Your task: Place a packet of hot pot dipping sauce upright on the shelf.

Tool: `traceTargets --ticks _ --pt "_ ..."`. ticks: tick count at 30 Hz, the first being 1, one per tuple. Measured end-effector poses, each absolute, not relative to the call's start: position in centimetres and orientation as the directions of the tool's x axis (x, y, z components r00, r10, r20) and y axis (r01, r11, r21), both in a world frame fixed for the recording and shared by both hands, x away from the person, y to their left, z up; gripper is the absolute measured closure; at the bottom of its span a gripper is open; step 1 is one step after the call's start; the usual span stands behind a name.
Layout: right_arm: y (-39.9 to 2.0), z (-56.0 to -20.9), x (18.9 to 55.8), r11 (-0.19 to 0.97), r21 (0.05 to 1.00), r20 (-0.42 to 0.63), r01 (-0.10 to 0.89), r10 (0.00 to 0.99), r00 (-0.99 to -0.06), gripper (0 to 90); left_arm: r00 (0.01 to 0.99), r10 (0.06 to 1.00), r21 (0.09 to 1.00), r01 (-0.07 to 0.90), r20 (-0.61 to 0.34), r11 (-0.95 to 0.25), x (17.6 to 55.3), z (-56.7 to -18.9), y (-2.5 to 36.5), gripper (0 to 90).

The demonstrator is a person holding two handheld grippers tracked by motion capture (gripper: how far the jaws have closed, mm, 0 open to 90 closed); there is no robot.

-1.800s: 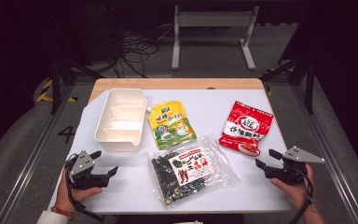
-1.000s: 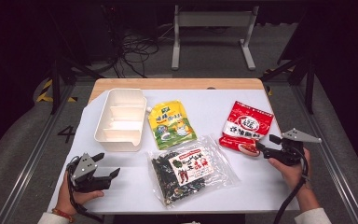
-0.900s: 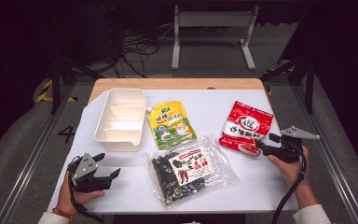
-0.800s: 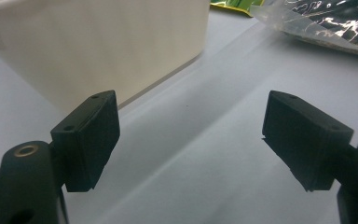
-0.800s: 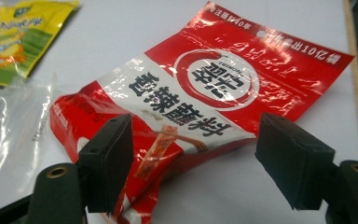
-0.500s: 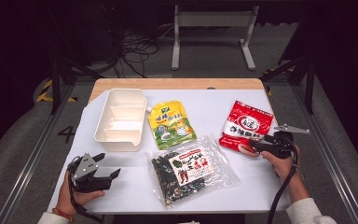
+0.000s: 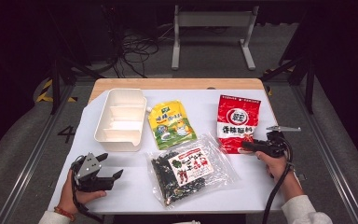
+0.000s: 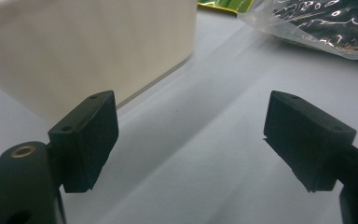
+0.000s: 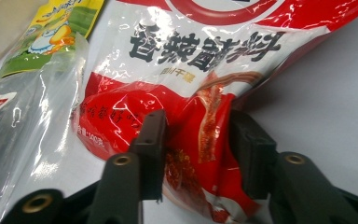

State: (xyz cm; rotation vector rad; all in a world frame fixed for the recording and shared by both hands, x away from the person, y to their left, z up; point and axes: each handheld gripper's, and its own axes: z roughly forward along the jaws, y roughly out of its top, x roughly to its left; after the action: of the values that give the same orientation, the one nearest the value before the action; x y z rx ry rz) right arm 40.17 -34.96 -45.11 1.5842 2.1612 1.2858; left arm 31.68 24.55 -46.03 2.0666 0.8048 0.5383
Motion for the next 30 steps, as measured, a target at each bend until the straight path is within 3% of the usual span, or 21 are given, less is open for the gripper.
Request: traceTargets --ticks 10,30 --pt "-35.2 -44.8 39.4 0.075 0.773 0.295 0.63 0.836 -0.462 71.6 0.71 0.7 0.828 0.347 0.074 -0.44 31.6 -45.8 24.4 18.2" --pt "-36.2 -42.0 38.0 0.065 0.884 0.188 0.462 0.856 -0.481 74.4 0.741 0.67 0.862 0.309 0.047 -0.403 31.7 -44.2 23.4 18.3"
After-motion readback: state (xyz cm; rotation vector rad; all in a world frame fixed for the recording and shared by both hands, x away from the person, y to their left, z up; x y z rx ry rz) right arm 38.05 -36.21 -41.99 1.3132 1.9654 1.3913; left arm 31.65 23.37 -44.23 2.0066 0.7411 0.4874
